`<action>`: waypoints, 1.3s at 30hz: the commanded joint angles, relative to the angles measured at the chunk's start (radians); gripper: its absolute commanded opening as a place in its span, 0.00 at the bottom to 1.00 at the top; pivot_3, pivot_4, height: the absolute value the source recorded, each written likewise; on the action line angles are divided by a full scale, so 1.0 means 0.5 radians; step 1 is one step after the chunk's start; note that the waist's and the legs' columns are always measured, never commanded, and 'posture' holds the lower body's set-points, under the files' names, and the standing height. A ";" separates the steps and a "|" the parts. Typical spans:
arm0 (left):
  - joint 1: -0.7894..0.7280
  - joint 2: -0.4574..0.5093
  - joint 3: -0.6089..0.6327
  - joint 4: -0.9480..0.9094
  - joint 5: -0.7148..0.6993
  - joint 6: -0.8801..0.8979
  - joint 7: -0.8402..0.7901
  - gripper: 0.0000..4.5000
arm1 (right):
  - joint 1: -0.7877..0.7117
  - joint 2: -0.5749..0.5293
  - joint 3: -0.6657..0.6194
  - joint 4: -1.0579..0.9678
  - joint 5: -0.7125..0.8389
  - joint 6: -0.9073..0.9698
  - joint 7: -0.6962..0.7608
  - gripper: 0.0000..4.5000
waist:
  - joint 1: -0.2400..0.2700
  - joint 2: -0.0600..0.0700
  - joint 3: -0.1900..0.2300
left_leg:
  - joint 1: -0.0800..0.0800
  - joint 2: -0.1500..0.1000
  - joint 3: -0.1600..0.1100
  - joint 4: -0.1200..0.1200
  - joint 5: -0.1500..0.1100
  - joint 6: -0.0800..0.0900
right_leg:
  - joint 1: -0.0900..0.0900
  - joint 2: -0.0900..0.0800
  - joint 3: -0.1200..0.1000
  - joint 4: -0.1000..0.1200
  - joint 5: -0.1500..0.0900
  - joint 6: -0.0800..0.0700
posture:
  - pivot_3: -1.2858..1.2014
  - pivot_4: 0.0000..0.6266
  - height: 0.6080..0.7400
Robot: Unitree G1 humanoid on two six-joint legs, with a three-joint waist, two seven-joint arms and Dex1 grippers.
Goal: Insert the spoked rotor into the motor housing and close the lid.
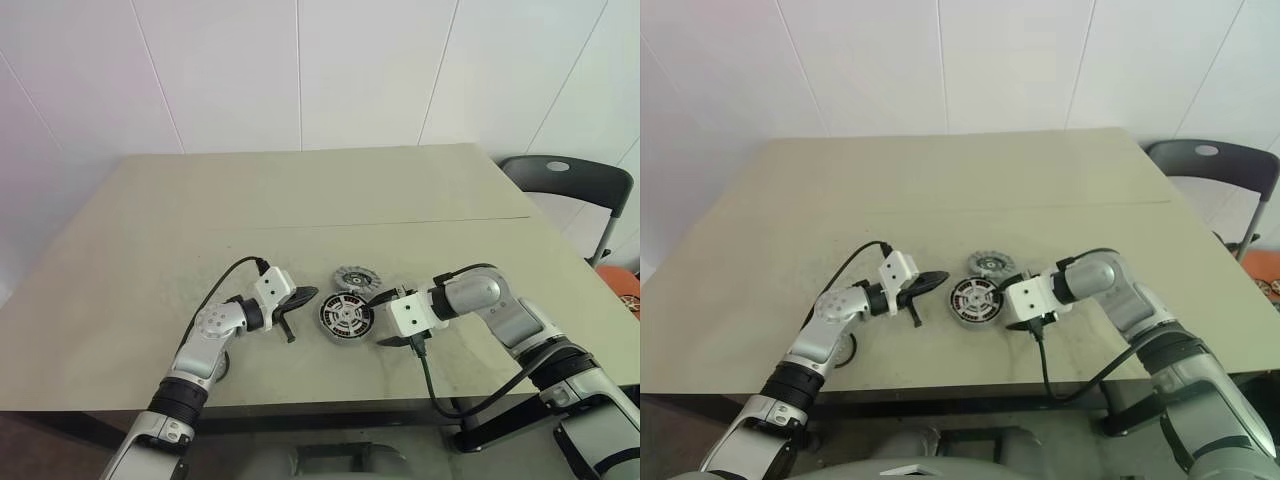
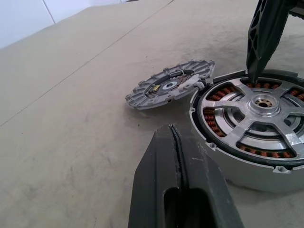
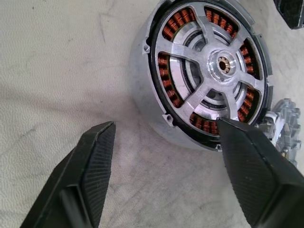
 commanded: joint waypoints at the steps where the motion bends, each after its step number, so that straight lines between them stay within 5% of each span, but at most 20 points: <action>1: -0.025 -0.006 -0.001 -0.024 0.012 -0.033 0.009 0.00 | -0.040 0.022 0.009 0.035 -0.054 -0.022 -0.037 0.78 | -0.002 0.000 0.000 | 0.000 0.000 0.000 0.000 0.000 0.000 | 0.000 0.000 0.000 0.000 0.000 0.000 | 0.52 0.00 1.00; 5: -0.026 -0.022 -0.012 -0.011 0.025 -0.033 0.015 0.00 | -0.075 0.030 0.023 0.075 -0.073 -0.053 -0.038 0.64 | -0.002 0.000 0.000 | 0.002 0.000 0.000 0.001 0.000 -0.001 | 0.002 0.000 0.000 0.001 0.000 -0.001 | 0.52 0.00 1.00; 14: -0.022 -0.036 -0.026 -0.011 0.039 -0.023 0.021 0.00 | -0.137 0.054 0.036 0.142 -0.095 -0.093 -0.027 0.04 | -0.001 0.000 0.000 | 0.001 0.000 0.000 0.001 0.001 0.002 | 0.001 0.000 0.000 0.001 0.000 0.000 | 0.52 0.00 1.00; 29: -0.028 -0.048 -0.034 -0.003 0.059 -0.020 0.032 0.00 | -0.126 0.073 0.007 0.073 -0.042 -0.045 -0.008 0.01 | 0.000 0.000 0.000 | 0.000 0.000 0.000 0.001 0.000 0.000 | 0.001 0.000 0.000 0.000 0.000 0.000 | 0.52 0.00 1.00; 39: -0.013 -0.022 0.002 -0.060 -0.031 0.032 -0.080 0.00 | -0.045 -0.138 0.014 -0.473 0.249 0.474 0.492 0.01 | 0.015 0.000 0.000 | -0.024 -0.002 0.000 0.001 0.002 0.005 | -0.023 -0.002 -0.001 0.000 0.005 0.007 | 0.52 0.00 1.00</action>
